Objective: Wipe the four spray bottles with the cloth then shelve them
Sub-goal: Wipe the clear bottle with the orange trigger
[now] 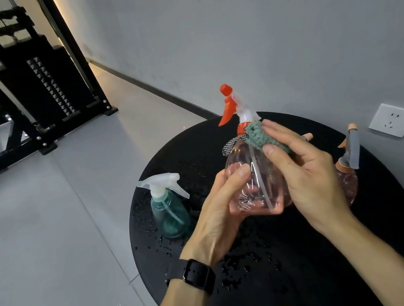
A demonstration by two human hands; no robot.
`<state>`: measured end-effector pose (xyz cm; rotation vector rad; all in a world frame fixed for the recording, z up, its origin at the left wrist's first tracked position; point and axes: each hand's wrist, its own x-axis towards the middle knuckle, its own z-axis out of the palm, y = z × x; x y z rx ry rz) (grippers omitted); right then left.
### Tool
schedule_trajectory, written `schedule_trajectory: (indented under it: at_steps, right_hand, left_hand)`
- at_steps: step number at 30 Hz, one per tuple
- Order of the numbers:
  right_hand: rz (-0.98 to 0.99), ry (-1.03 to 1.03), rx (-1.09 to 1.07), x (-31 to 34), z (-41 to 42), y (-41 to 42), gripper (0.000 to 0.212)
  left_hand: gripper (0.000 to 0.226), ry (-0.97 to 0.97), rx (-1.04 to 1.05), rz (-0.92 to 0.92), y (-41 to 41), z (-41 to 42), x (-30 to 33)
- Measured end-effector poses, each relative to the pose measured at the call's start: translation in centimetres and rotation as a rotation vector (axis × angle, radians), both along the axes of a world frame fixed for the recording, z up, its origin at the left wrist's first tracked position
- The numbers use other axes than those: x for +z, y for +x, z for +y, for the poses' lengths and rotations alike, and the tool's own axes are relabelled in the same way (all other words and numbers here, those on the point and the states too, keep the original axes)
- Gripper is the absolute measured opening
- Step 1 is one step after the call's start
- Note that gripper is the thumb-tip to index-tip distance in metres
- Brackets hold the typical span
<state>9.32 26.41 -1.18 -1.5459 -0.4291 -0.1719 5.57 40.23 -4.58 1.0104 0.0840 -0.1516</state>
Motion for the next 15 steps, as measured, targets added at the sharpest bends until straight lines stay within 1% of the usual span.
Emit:
schedule_trajectory:
  at_steps: [3, 5, 8, 10, 12, 15]
  right_hand:
    - [-0.009, -0.023, -0.005, -0.1, 0.3, 0.3, 0.033]
    - [-0.011, -0.049, 0.001, -0.3, 0.5, 0.3, 0.033]
    - [-0.032, -0.087, 0.0, -0.4, 0.8, 0.0, 0.034]
    - [-0.048, -0.106, -0.004, -0.4, 0.9, -0.3, 0.034]
    - [-0.061, -0.13, -0.001, -0.5, 1.0, -0.6, 0.035]
    - [-0.111, -0.185, 0.01, -1.1, 0.9, -1.1, 0.036]
  left_hand:
    - [0.055, 0.007, -0.007, 0.007, -0.2, -0.2, 0.2]
    - [0.05, 0.014, 0.004, 0.012, -0.3, -0.2, 0.2]
    - [0.053, 0.092, -0.028, -0.01, -0.2, 0.1, 0.3]
    - [0.051, 0.111, -0.015, -0.017, -0.2, 0.3, 0.2]
    - [0.049, 0.085, 0.008, -0.034, -0.2, 0.5, 0.0]
    - [0.053, 0.029, 0.08, -0.048, -0.1, 0.8, 0.0]
